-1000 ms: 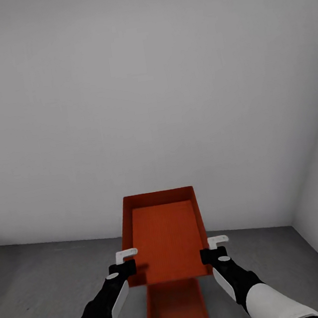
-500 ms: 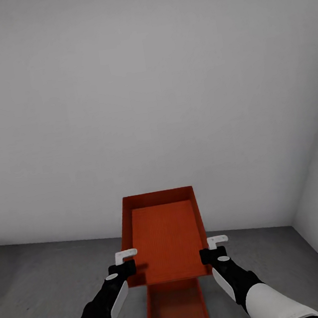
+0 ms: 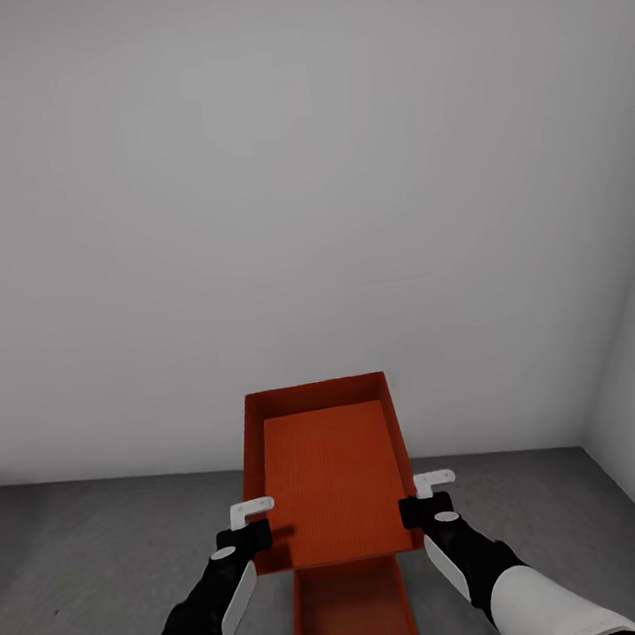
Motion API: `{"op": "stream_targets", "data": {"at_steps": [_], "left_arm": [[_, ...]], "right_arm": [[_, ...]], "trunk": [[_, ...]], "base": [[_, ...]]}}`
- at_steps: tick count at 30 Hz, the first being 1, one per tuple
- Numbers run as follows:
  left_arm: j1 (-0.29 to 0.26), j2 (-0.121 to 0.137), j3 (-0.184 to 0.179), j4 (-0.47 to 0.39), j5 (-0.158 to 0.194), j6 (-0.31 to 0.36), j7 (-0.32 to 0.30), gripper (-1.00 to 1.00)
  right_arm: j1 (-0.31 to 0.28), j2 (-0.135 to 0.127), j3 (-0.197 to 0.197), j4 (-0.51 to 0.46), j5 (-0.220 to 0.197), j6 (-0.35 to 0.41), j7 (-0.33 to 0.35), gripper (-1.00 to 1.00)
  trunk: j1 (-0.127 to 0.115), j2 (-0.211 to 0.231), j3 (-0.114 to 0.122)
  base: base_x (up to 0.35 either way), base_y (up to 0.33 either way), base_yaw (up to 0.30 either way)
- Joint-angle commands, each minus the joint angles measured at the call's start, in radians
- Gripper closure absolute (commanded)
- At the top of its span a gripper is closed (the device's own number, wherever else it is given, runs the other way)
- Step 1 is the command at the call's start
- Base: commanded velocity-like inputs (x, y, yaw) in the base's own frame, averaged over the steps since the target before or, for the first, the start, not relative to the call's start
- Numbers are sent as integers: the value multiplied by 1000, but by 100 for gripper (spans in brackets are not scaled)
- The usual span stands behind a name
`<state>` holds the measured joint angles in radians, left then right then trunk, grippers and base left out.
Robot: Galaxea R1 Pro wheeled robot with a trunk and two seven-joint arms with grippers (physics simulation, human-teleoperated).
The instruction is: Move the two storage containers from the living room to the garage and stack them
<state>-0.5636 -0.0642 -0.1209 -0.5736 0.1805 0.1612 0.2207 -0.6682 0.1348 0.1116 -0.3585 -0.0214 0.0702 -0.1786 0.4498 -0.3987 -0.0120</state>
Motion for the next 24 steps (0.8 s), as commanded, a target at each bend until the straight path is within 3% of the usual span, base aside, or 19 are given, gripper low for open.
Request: {"op": "stream_targets", "data": {"at_steps": [1,2,24], "left_arm": [[-1,-5,-1,-8,5,4,12,100],[-1,-11,6,-15,-7,4,12,100],[-1,-11,6,-17,-7,4,12,100]], "right_arm": [[1,0,3,0,0,8,-12,100],[0,0,-29,0,-1,7,-12,100],[0,0,-29,-1,0,7,-12,100]], "trunk": [[0,-2,-3],[0,-2,-5],[0,-2,-40]], "base": [[0,0,0],[0,0,0],[0,0,0]]}}
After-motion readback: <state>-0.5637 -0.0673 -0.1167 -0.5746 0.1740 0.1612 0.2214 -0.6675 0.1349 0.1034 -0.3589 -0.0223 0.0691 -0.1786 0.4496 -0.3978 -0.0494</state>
